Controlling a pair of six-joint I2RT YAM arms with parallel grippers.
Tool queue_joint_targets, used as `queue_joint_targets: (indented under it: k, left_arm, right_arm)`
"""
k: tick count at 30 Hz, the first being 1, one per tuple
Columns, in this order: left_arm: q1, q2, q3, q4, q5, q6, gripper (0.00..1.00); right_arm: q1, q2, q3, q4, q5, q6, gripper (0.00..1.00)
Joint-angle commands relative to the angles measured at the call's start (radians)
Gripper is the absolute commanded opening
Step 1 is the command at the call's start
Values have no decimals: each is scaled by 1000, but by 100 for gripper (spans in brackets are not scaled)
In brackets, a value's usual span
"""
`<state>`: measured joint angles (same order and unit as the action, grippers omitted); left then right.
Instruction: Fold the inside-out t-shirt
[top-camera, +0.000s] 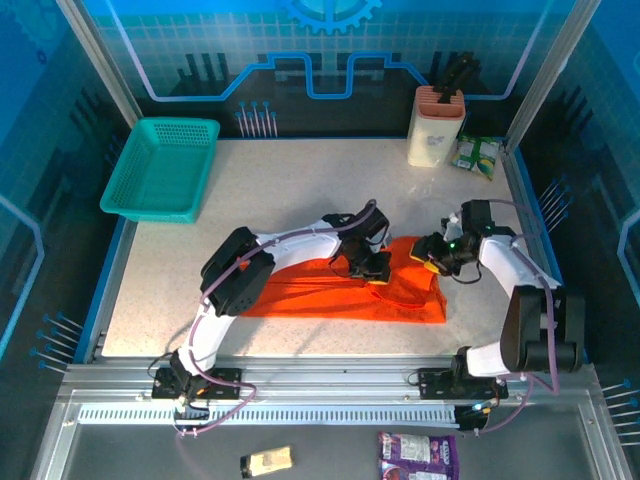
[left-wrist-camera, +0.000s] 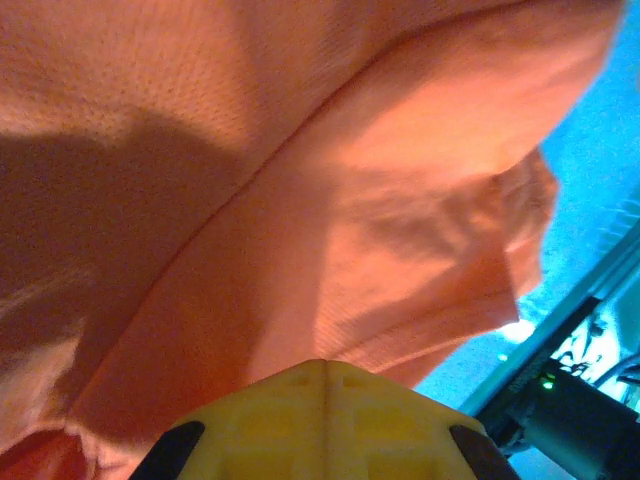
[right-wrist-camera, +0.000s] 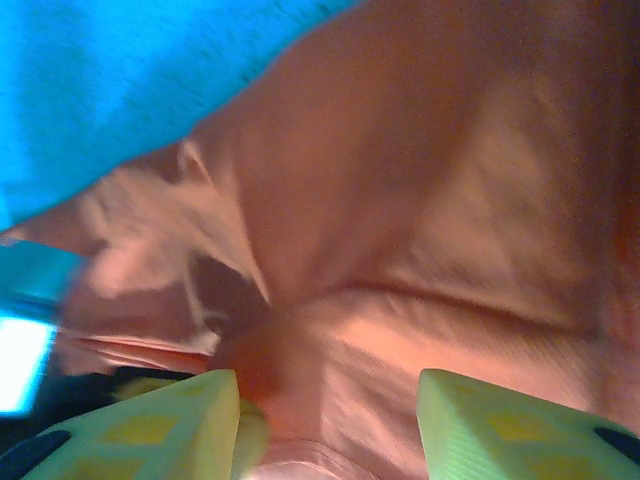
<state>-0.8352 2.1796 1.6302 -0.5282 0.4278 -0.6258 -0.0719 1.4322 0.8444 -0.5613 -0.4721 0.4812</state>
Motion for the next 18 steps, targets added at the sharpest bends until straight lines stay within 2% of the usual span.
queue_joint_targets:
  k: [1, 10, 15, 18]
  left_arm:
    - [-2, 46, 4, -56, 40, 21, 4]
    - [-2, 48, -73, -37, 35, 6, 5]
    - [-2, 25, -89, 12, 67, -20, 9]
    - [-2, 2, -84, 36, 76, -36, 12]
  right_arm:
    - [-22, 71, 28, 107, -125, -3, 51]
    - [-146, 265, -2, 116, 22, 6, 49]
    - [-141, 178, 2, 97, 13, 8, 48]
    - [-104, 112, 30, 58, -2, 0, 48]
